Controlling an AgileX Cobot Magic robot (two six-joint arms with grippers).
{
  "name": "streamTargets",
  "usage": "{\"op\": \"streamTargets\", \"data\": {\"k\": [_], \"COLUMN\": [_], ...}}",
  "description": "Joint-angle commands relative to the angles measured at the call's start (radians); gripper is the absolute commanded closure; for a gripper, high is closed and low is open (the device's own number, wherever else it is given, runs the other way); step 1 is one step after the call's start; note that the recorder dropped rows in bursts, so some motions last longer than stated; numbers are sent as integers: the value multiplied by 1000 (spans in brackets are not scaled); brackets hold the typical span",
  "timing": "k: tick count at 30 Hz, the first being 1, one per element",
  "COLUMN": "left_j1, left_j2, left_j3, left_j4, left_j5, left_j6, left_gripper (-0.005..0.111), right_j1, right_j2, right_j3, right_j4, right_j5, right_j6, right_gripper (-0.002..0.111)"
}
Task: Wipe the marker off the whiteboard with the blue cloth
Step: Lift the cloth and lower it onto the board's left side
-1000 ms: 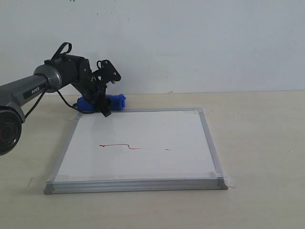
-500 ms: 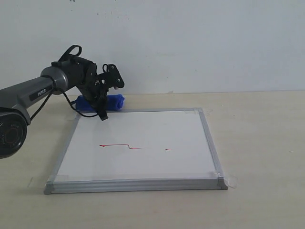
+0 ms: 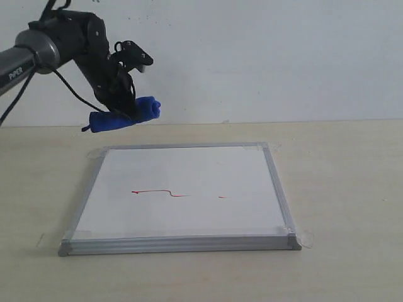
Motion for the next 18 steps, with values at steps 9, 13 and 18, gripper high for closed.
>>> {"op": "streamTargets", "data": {"k": [9, 13, 18], "left_j1": [3, 7, 7], "left_j2": [-281, -398, -564], "left_j3": [250, 418, 673], "left_j4": [-236, -210, -211], "left_j5": [108, 108, 95], "left_j6": [-40, -23, -9], "left_gripper": [103, 103, 103], "right_j1": [-2, -2, -2], "right_j2": [-4, -4, -4], "right_j3": [0, 0, 0], "right_j4": [0, 0, 0], "right_j5": [-9, -9, -9], "right_j6": [0, 0, 0], "right_gripper": [108, 108, 108]}}
